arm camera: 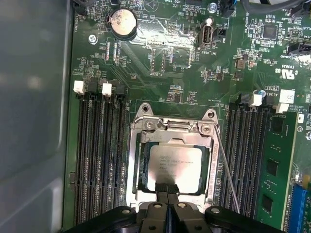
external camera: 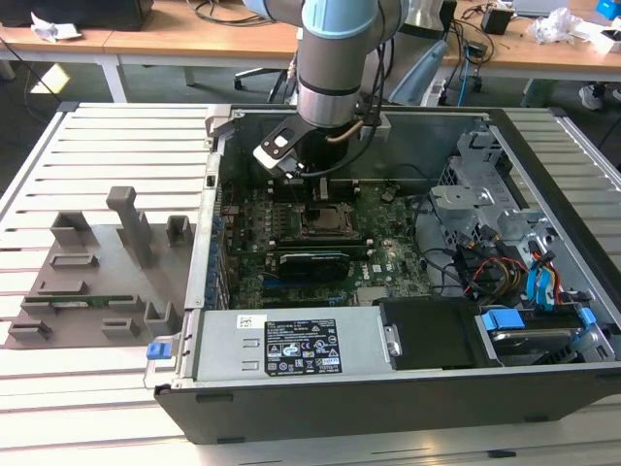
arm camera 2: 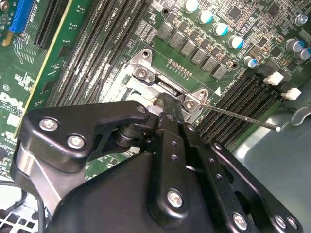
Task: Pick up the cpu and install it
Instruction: 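Close the cpu cover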
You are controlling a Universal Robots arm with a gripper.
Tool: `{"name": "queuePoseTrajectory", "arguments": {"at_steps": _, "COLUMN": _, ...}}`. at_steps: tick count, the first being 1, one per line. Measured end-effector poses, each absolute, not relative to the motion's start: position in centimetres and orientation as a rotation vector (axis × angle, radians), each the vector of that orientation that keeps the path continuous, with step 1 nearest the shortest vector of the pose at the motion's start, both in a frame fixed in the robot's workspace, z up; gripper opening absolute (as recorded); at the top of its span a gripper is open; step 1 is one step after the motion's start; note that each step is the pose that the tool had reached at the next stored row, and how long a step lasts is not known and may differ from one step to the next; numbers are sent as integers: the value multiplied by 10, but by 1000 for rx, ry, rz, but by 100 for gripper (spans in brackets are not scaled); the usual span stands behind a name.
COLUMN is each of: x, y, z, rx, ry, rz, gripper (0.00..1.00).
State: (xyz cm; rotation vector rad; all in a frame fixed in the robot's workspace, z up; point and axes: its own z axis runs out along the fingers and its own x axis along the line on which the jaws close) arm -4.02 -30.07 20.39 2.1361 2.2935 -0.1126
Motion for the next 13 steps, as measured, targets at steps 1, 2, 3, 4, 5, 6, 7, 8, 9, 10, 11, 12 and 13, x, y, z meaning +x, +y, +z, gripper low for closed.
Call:
{"name": "queuePoseTrajectory", "arguments": {"at_steps": 1, "x": -39, "y": -301, "z": 204, "rx": 2136, "ry": 2294, "rz": -113, "gripper": 11}}
{"name": "queuePoseTrajectory", "arguments": {"at_steps": 2, "x": -36, "y": -301, "z": 204, "rx": 2136, "ry": 2294, "rz": -112, "gripper": 11}}
{"name": "queuePoseTrajectory", "arguments": {"at_steps": 3, "x": -33, "y": -300, "z": 205, "rx": 2136, "ry": 2294, "rz": -111, "gripper": 11}}
{"name": "queuePoseTrajectory", "arguments": {"at_steps": 4, "x": -31, "y": -301, "z": 208, "rx": 2136, "ry": 2295, "rz": -115, "gripper": 11}}
{"name": "queuePoseTrajectory", "arguments": {"at_steps": 5, "x": -30, "y": -301, "z": 212, "rx": 2137, "ry": 2295, "rz": -116, "gripper": 11}}
{"name": "queuePoseTrajectory", "arguments": {"at_steps": 6, "x": -29, "y": -301, "z": 216, "rx": 2137, "ry": 2296, "rz": -117, "gripper": 11}}
{"name": "queuePoseTrajectory", "arguments": {"at_steps": 7, "x": -28, "y": -301, "z": 219, "rx": 2138, "ry": 2296, "rz": -117, "gripper": 11}}
{"name": "queuePoseTrajectory", "arguments": {"at_steps": 8, "x": -28, "y": -301, "z": 226, "rx": 2138, "ry": 2296, "rz": -118, "gripper": 11}}
{"name": "queuePoseTrajectory", "arguments": {"at_steps": 9, "x": -28, "y": -301, "z": 229, "rx": 2138, "ry": 2296, "rz": -118, "gripper": 11}}
{"name": "queuePoseTrajectory", "arguments": {"at_steps": 10, "x": -28, "y": -301, "z": 231, "rx": 2138, "ry": 2296, "rz": -119, "gripper": 11}}
{"name": "queuePoseTrajectory", "arguments": {"at_steps": 11, "x": -27, "y": -301, "z": 232, "rx": 2138, "ry": 2297, "rz": -119, "gripper": 11}}
{"name": "queuePoseTrajectory", "arguments": {"at_steps": 12, "x": -27, "y": -301, "z": 234, "rx": 2138, "ry": 2297, "rz": -119, "gripper": 11}}
{"name": "queuePoseTrajectory", "arguments": {"at_steps": 13, "x": -27, "y": -301, "z": 235, "rx": 2139, "ry": 2297, "rz": -120, "gripper": 11}}
